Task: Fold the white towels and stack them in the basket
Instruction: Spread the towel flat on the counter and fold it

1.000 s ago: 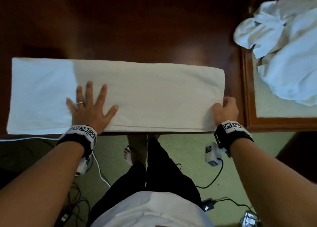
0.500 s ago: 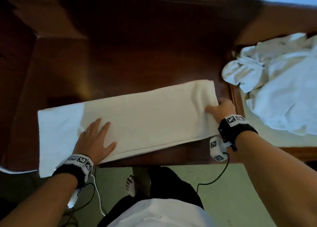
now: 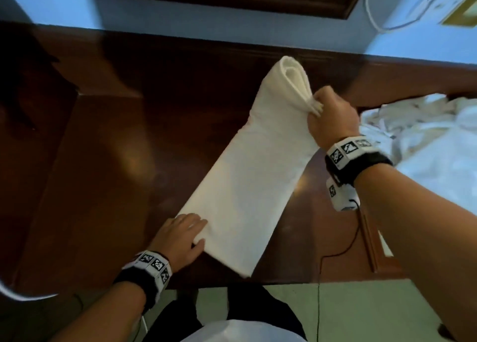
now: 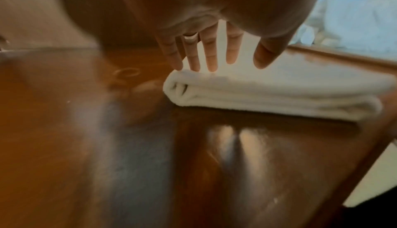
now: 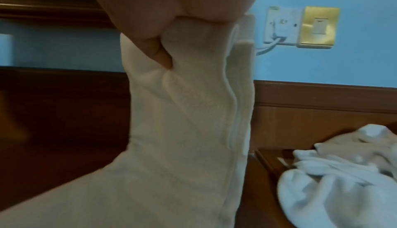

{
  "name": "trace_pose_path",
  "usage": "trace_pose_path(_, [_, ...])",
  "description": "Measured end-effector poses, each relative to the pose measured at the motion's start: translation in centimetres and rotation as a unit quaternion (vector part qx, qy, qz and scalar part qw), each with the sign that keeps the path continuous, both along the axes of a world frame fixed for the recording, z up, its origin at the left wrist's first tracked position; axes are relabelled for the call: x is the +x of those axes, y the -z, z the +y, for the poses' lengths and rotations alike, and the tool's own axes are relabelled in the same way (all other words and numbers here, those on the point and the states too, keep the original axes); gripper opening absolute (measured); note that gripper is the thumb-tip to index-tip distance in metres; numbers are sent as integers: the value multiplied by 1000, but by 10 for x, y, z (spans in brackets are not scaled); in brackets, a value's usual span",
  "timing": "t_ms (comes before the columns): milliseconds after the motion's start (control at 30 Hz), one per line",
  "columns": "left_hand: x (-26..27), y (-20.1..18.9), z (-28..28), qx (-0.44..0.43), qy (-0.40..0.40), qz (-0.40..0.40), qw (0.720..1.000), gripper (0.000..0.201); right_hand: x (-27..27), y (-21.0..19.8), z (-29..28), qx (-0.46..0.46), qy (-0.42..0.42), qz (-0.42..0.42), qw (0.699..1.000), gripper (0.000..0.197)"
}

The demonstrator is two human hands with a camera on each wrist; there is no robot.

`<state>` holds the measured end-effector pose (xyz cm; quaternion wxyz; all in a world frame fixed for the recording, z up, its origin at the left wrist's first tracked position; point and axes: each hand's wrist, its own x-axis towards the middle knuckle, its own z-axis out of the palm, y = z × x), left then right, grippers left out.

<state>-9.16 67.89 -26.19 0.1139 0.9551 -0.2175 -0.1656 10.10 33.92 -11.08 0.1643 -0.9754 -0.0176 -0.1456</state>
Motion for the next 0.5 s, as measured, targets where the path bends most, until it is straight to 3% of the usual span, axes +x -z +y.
trace_pose_path(167, [27,-15,40,-65,-65,-33,995,50,-89,47,68,-57,-130,-40,989,24])
trace_pose_path(267, [36,-25,72,-91,-106,-70,988,51,-152,89,107,-86,-176,-11,981,27])
trace_pose_path(367, [39,-29,85,-72,-42,-109,991,49,-208,138,137,-114,-192,84,971,42])
trace_pose_path(500, [40,-22,67,-12,147,-120,982,50,-256,162,155,-161,-126,213,955,57])
